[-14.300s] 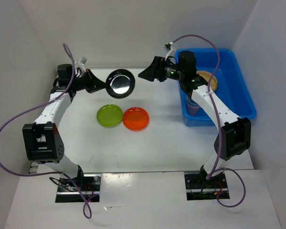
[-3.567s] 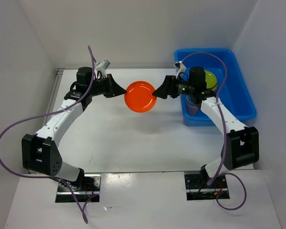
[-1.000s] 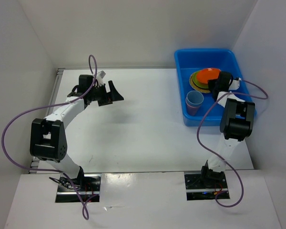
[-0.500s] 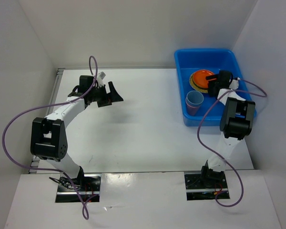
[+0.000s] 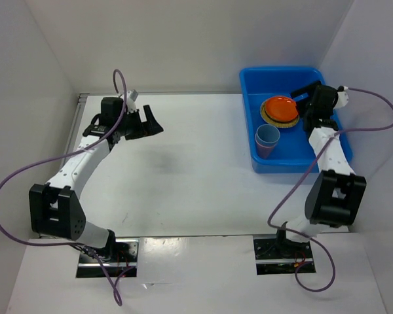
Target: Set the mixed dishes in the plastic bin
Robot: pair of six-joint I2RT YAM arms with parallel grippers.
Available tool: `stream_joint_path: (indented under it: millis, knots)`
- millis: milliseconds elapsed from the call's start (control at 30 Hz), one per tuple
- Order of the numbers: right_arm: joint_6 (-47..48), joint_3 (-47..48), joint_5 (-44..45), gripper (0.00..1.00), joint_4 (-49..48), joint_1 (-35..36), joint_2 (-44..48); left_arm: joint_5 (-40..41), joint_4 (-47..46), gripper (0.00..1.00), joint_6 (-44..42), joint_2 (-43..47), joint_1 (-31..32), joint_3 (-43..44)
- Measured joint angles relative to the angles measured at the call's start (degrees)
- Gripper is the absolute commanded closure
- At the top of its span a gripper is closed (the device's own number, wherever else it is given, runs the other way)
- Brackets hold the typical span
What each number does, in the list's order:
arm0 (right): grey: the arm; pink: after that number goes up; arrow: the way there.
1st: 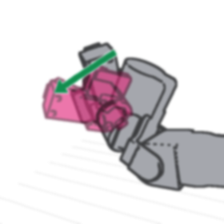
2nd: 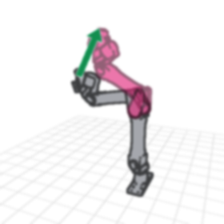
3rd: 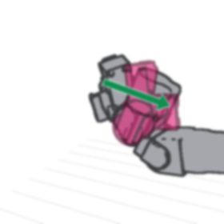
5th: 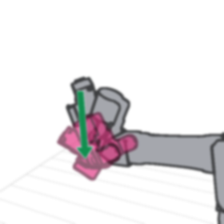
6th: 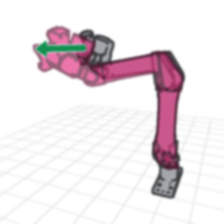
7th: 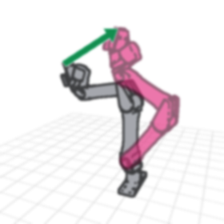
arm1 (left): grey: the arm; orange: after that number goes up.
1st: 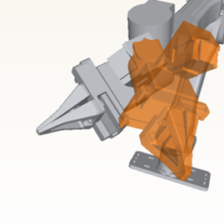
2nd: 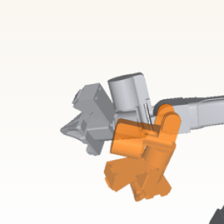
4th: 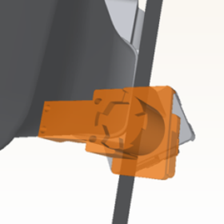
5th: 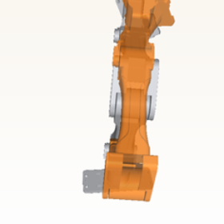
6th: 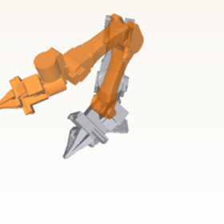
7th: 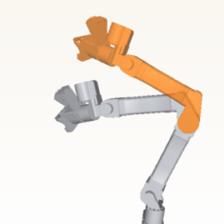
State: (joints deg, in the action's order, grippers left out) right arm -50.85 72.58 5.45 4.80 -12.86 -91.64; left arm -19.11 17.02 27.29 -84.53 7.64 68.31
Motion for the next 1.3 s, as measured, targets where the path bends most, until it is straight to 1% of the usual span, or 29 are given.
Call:
stream_joint_path:
  millis: [167,333,433,567,667,733,867,1067,1300]
  knots:
    - [4.74,-3.80,-0.42,0.01,0.22,3.43,13.75,2.40,2.10,0.00,-2.54,4.28,0.59,1.79]
    - [8.48,-9.73,-6.91,0.01,-1.46,5.51,27.65,2.73,5.09,0.00,-6.19,5.46,1.95,4.55]
    - [11.52,-11.39,-8.76,0.01,-0.92,9.60,35.89,3.28,7.89,0.00,-8.11,5.46,3.32,7.28]
    - [14.78,-14.16,-9.09,0.01,-0.39,15.61,48.70,6.93,9.33,0.00,-10.73,5.70,5.11,10.71]
    - [15.96,-17.42,-8.92,0.01,1.01,16.44,58.71,10.19,9.92,0.00,-12.31,6.69,5.99,11.02]
    - [16.09,-19.26,-8.90,0.01,1.77,16.48,63.47,12.22,10.08,0.00,-13.18,7.37,6.27,10.84]
    - [15.52,-24.50,-9.35,0.01,3.74,16.48,69.11,14.82,9.35,0.00,-13.84,9.73,6.34,7.13]
    - [13.55,-33.09,-10.51,0.01,8.13,16.48,74.97,16.02,8.13,0.00,-13.38,14.03,6.84,-0.92]
    - [11.67,-34.67,-10.75,0.01,10.82,16.48,80.85,17.38,6.88,0.00,-11.80,19.98,6.93,-7.19]
